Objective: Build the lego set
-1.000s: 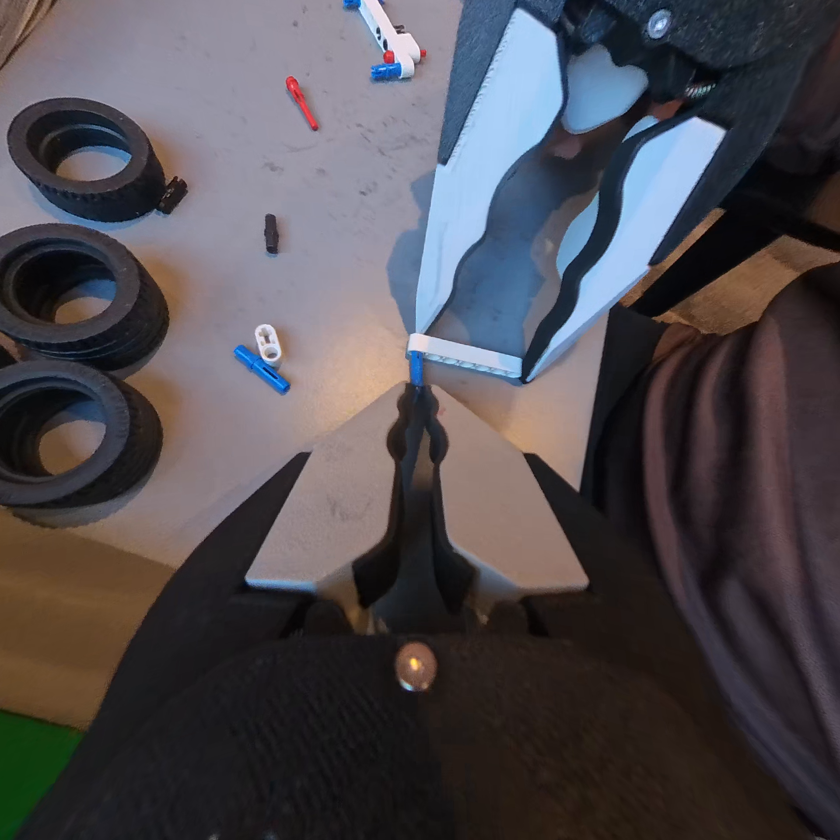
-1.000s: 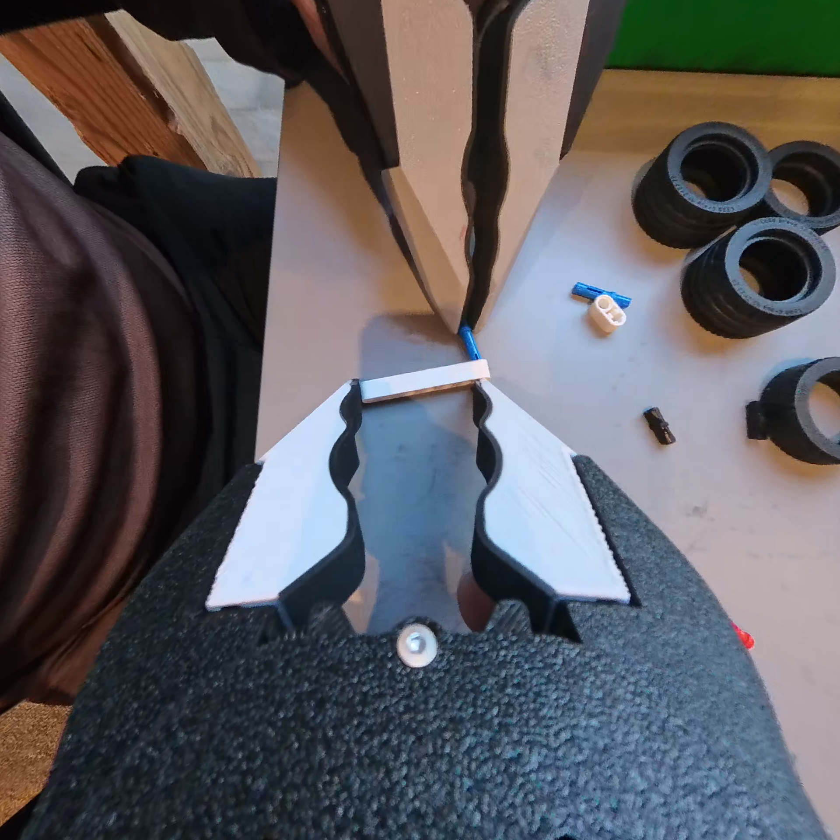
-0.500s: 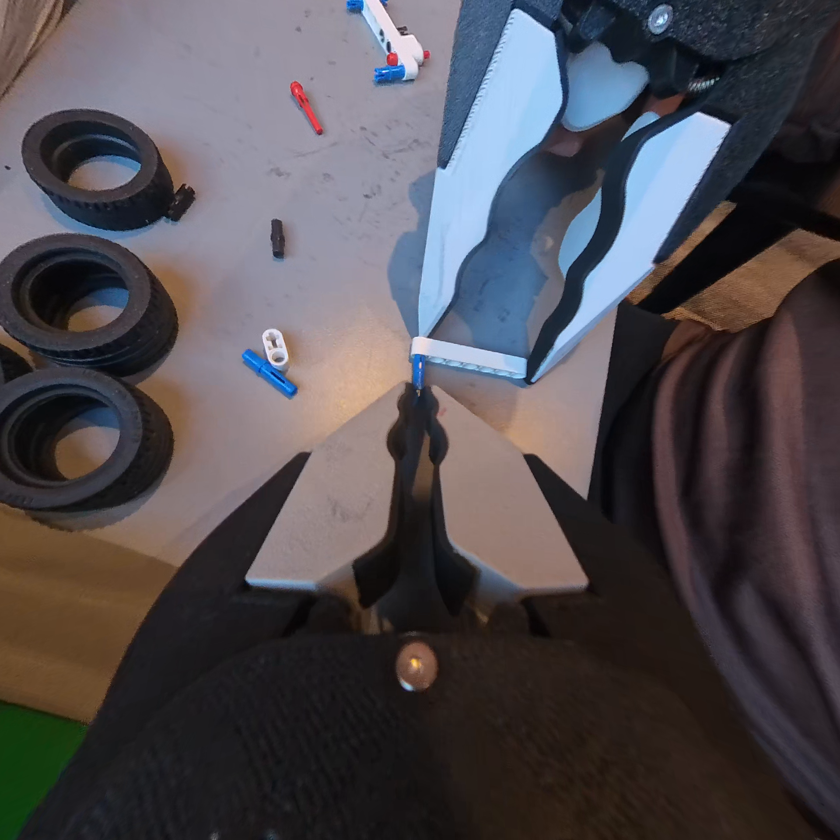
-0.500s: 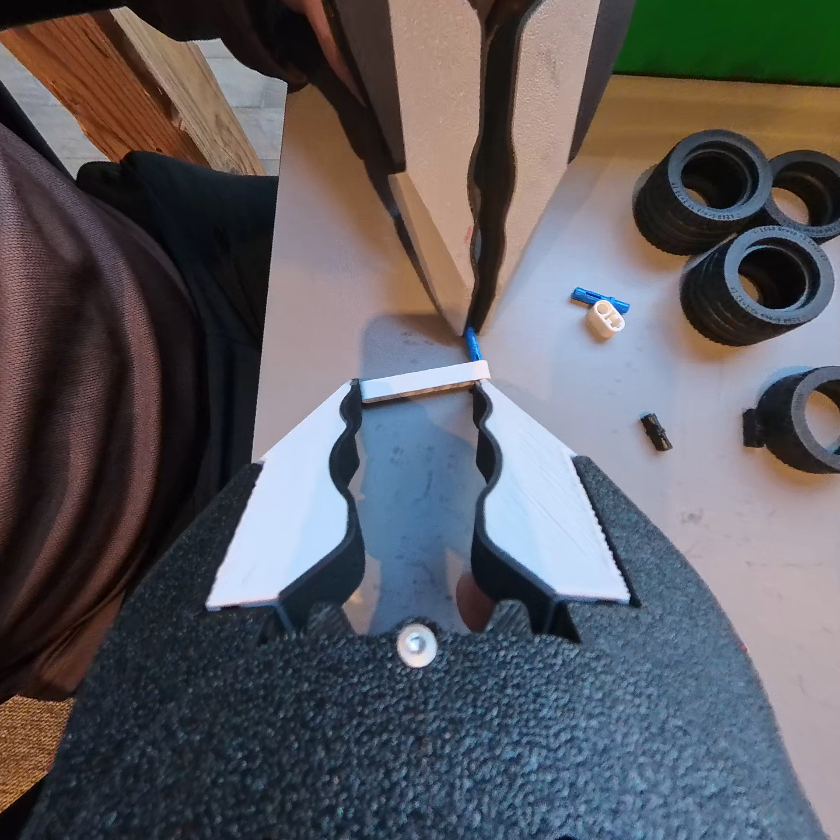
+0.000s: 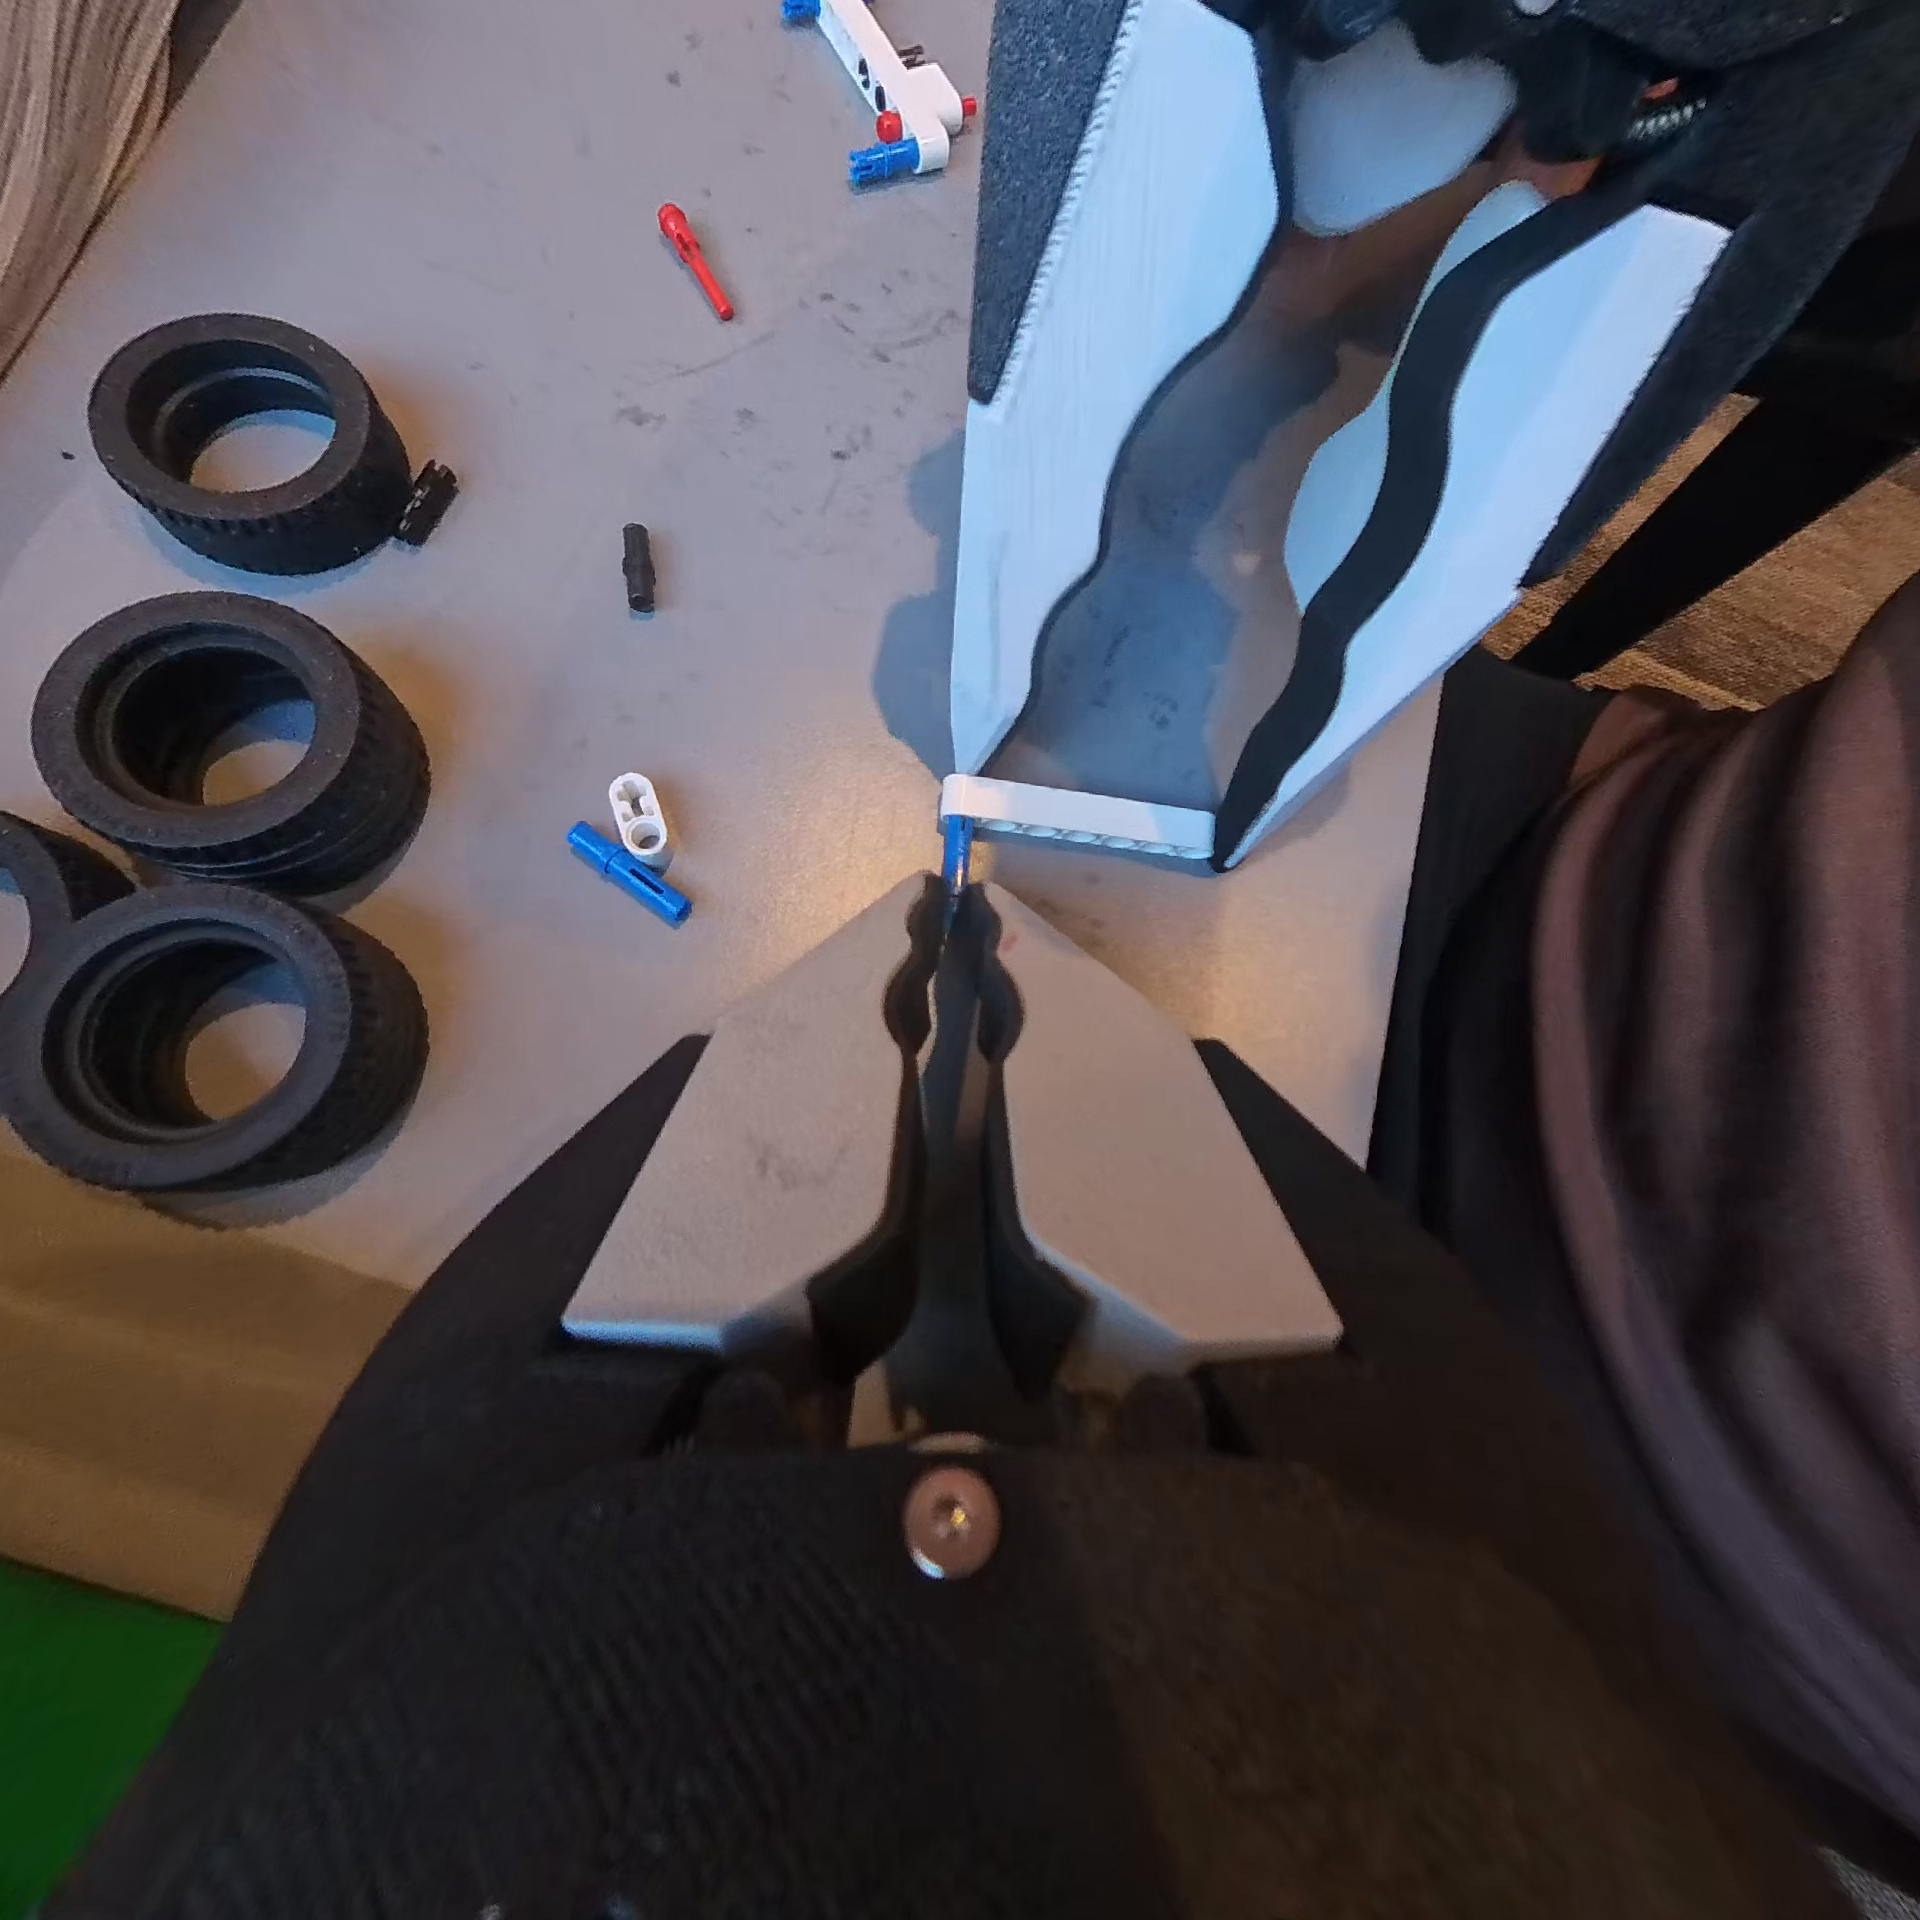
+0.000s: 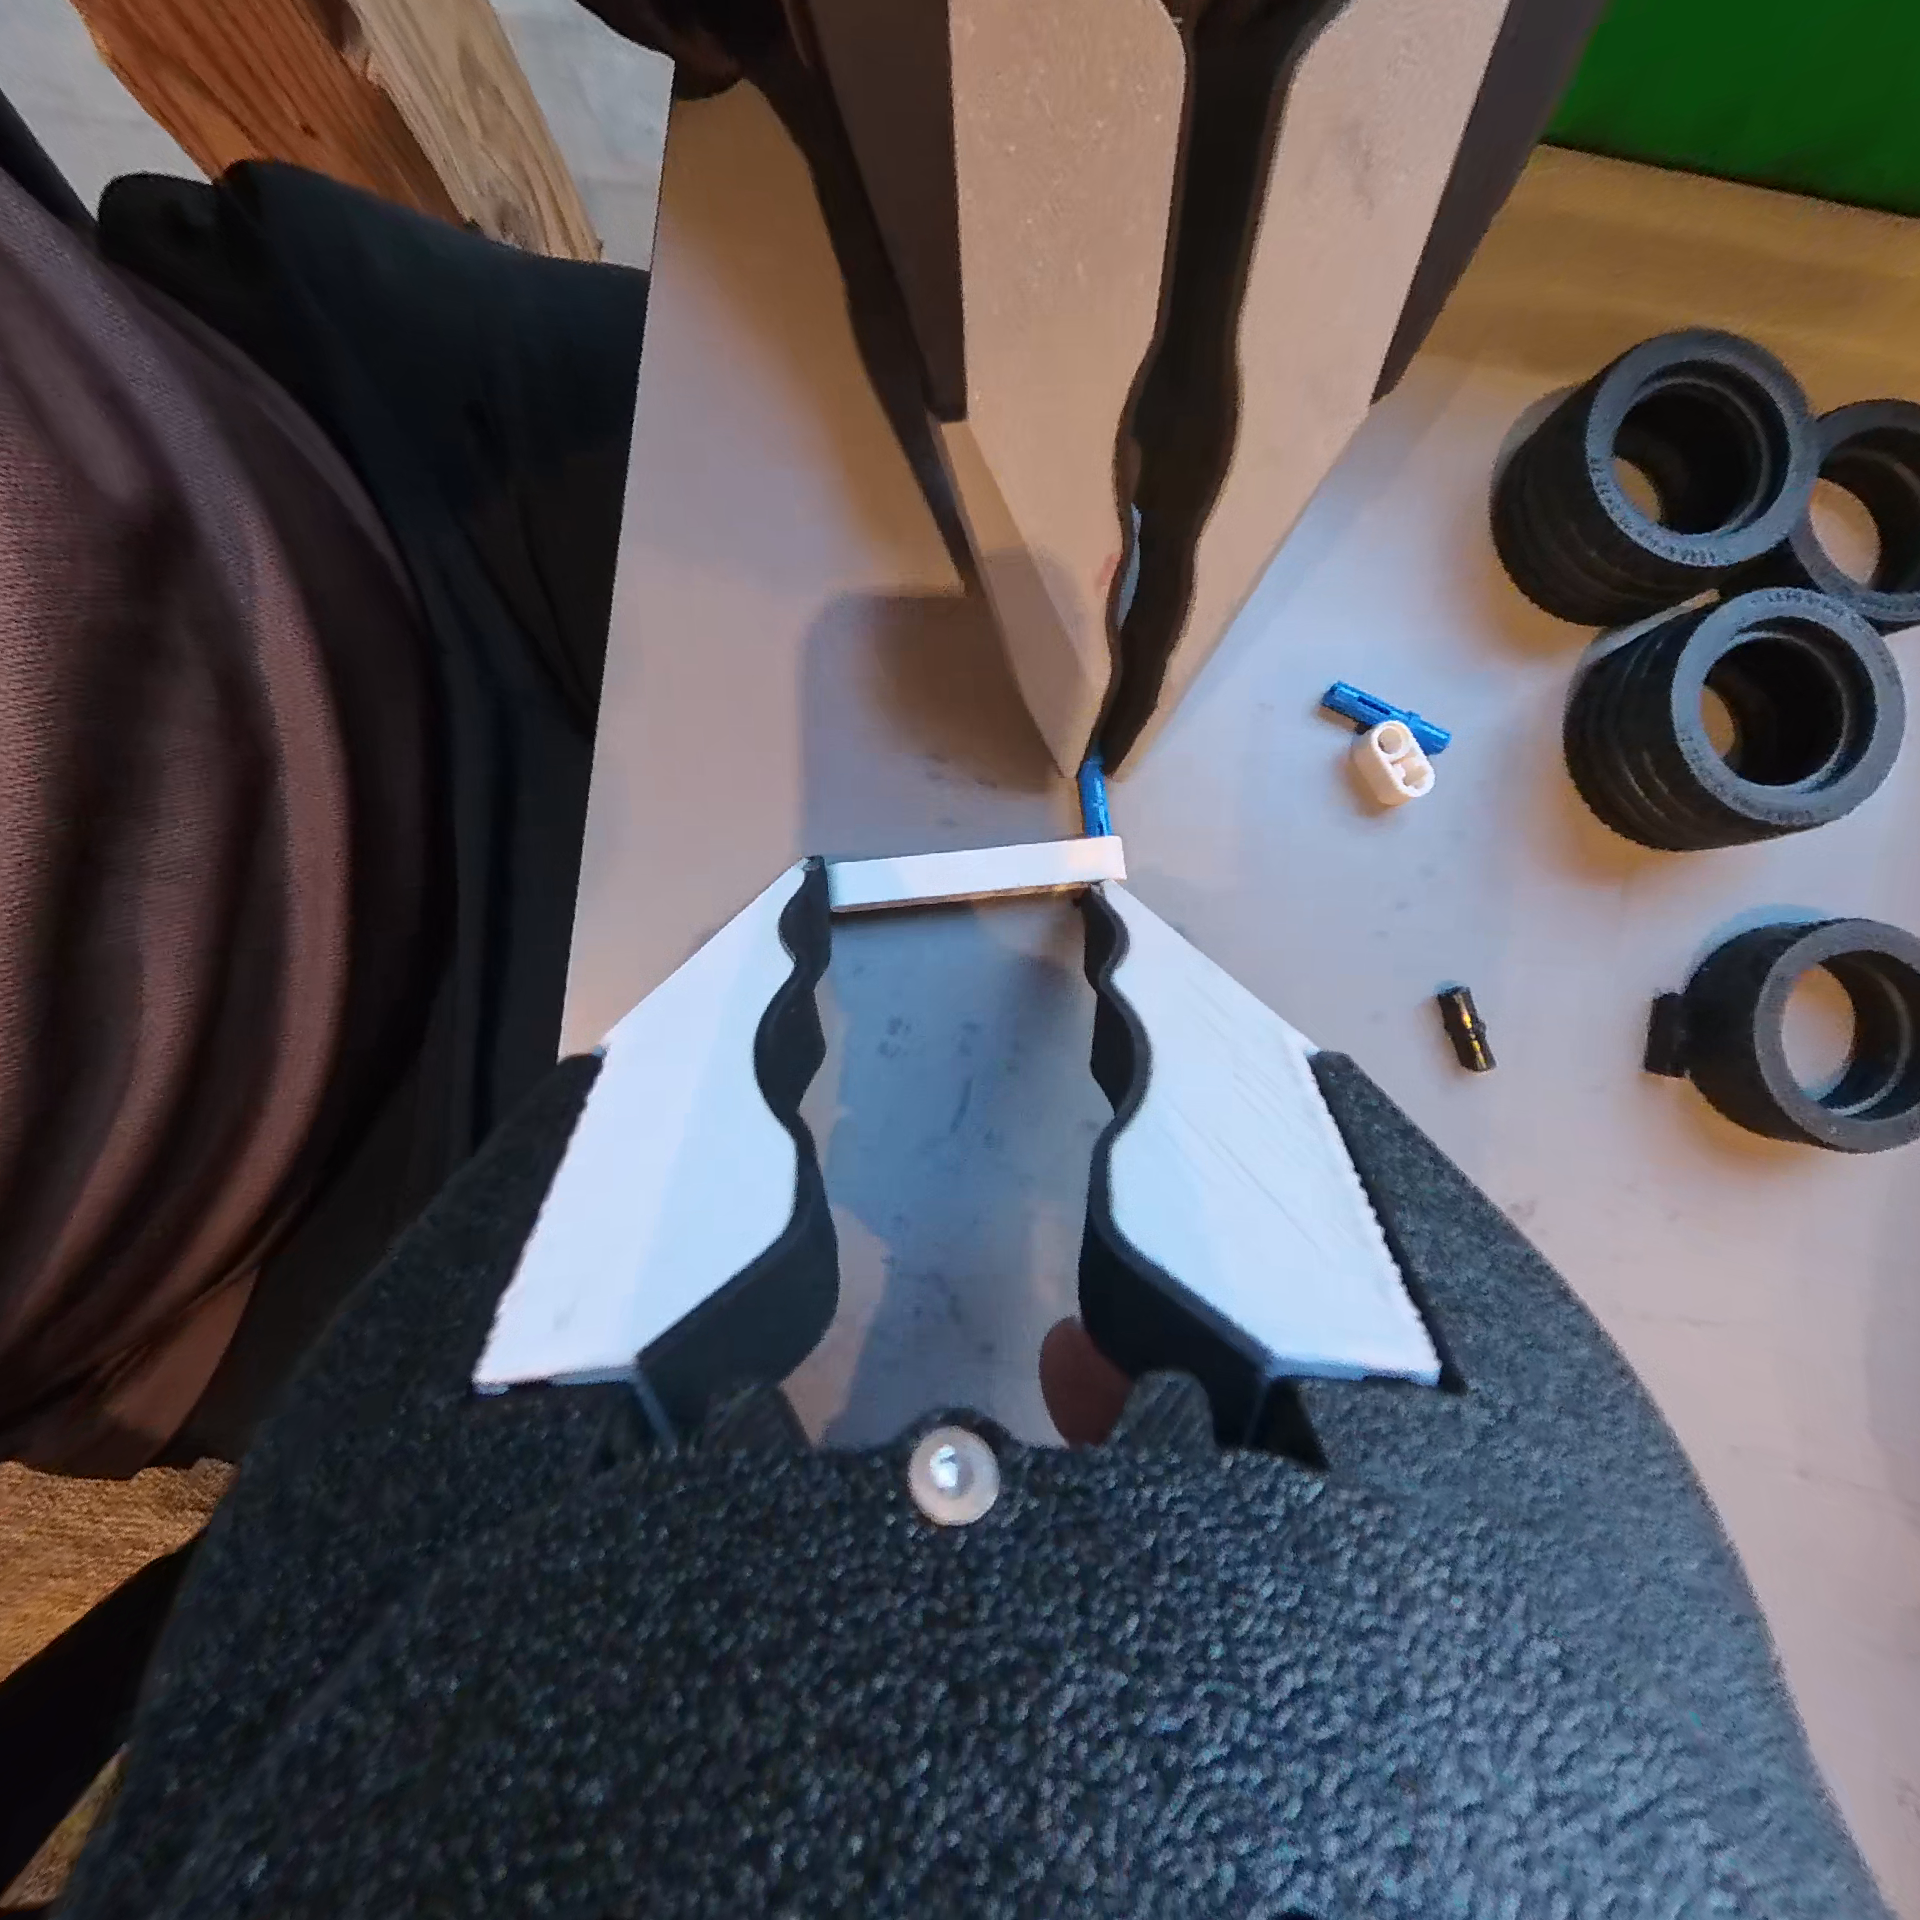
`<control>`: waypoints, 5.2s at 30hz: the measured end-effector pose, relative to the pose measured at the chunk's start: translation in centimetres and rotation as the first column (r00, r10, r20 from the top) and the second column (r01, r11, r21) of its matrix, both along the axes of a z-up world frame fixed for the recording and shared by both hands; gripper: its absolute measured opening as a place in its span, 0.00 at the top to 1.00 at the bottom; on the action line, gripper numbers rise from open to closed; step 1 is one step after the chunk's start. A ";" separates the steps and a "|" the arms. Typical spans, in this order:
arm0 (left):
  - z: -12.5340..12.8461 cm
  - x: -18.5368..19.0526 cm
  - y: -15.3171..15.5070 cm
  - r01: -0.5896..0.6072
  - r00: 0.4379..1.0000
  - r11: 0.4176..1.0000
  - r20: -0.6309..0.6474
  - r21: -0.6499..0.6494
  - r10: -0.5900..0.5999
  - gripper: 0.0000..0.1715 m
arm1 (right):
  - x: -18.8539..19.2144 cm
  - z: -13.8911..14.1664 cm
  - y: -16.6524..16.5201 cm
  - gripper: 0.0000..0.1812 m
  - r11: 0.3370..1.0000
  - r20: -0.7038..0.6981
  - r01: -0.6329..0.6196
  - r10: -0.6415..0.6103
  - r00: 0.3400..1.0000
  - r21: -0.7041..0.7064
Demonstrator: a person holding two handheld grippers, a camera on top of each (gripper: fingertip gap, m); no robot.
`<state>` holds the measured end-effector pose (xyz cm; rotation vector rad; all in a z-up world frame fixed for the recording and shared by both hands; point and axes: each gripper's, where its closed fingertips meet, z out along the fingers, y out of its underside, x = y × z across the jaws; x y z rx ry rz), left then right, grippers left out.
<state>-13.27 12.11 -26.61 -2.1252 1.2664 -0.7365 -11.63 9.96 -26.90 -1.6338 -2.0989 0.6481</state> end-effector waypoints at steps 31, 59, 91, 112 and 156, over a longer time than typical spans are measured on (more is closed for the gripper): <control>-0.1 -0.1 0.3 0.004 1.000 1.000 0.013 0.019 -0.004 0.99 | 2.1 0.0 1.3 0.72 0.993 0.015 0.116 -0.115 0.993 -0.028; 0.0 -0.1 -0.3 0.008 1.000 0.997 -0.011 0.082 -0.007 0.99 | 1.7 0.3 0.4 0.94 0.849 -0.003 0.460 -0.477 0.879 -0.260; 0.3 -0.1 -2.0 0.177 0.981 0.888 -0.153 0.425 -0.122 0.99 | 2.2 0.7 -0.5 0.96 0.290 0.212 0.516 -0.672 0.710 -0.806; 0.8 -0.1 -1.6 0.151 0.986 0.879 -0.131 0.452 -0.102 0.99 | 1.3 1.0 0.1 0.90 0.431 0.185 0.571 -0.662 0.726 -0.699; 0.3 -0.3 -1.3 0.149 0.984 0.891 -0.157 0.429 -0.089 0.99 | -0.1 0.4 -1.2 0.95 0.802 -0.097 0.586 -0.597 0.797 -0.115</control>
